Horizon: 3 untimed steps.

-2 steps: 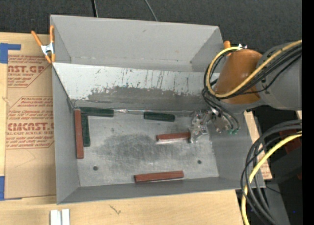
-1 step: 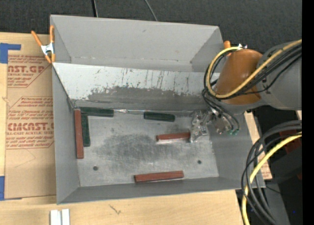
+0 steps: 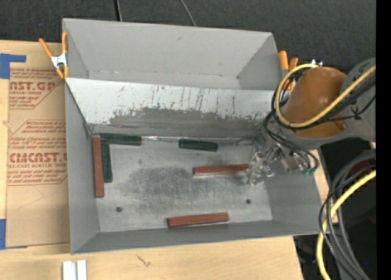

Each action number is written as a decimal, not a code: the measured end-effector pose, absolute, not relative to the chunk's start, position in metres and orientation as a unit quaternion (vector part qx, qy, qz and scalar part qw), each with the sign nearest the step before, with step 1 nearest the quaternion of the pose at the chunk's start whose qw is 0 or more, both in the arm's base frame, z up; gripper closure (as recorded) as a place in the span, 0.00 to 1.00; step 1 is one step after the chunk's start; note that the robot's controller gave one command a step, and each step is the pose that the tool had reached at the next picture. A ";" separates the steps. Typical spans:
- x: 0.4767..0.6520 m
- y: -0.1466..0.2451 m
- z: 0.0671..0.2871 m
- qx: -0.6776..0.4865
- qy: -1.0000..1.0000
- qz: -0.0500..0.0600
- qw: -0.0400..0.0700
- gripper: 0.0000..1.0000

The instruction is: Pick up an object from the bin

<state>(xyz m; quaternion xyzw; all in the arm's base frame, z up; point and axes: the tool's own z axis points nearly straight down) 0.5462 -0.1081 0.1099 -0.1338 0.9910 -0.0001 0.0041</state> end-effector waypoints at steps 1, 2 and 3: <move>0.585 -0.019 0.226 -0.120 0.993 0.001 0.006 0.00; 0.583 -0.023 0.223 -0.118 0.993 0.000 0.002 0.00; 0.561 -0.040 0.173 -0.128 0.992 0.000 0.004 0.00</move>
Offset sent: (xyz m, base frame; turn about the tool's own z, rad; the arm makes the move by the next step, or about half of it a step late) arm 0.0000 0.0000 0.0000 0.0000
